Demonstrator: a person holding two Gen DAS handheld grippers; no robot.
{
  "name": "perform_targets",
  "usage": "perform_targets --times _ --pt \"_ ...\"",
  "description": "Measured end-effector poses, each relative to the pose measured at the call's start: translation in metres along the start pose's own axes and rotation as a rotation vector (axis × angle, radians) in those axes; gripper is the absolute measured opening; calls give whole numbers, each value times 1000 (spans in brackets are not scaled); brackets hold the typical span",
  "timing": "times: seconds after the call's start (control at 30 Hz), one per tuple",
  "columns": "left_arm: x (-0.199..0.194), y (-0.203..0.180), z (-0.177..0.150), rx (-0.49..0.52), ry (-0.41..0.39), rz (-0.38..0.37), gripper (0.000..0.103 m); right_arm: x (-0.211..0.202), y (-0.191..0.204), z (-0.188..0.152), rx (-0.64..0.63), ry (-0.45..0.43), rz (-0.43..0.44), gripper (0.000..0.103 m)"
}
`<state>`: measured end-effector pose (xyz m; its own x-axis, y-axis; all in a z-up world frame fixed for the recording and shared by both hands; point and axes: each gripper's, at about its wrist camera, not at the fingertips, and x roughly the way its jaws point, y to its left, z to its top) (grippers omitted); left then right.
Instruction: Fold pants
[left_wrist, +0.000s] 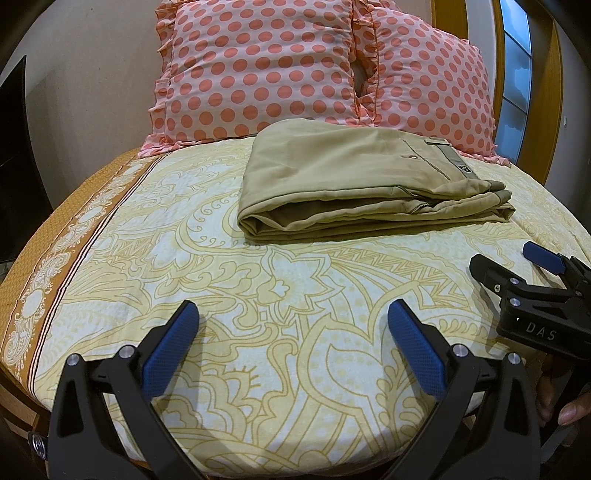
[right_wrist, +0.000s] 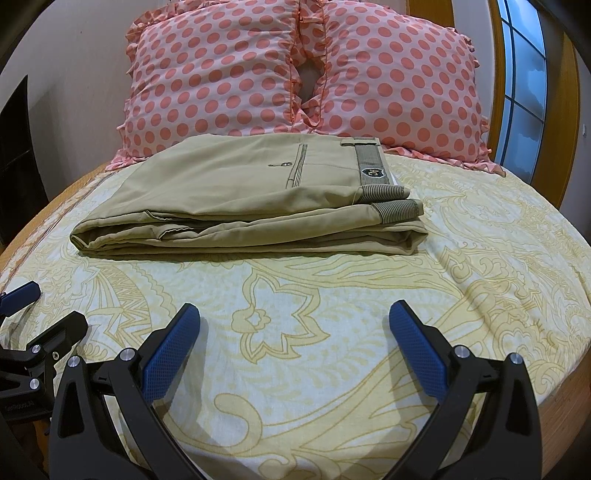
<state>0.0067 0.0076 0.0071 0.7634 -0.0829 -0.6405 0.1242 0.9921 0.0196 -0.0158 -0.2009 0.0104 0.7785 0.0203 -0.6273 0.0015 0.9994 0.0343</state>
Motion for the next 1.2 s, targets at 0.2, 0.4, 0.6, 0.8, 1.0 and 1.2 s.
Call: perform_targets --times 0.2,0.4,0.6,0.8,1.0,1.2 --pt "0 0 0 0 -1 0 101 0 -1 0 0 -2 0 102" --pt "0 1 0 1 -1 -1 101 1 -1 0 0 -2 0 102" --pt "1 1 0 1 1 -2 101 1 0 0 0 -3 -1 102" --pt "1 2 2 1 7 -1 101 2 1 0 1 -4 -2 102" --pt "2 2 3 -3 4 6 101 2 0 0 1 -6 -2 102" --pt "4 2 4 -3 -1 6 101 2 0 1 1 -8 -3 102"
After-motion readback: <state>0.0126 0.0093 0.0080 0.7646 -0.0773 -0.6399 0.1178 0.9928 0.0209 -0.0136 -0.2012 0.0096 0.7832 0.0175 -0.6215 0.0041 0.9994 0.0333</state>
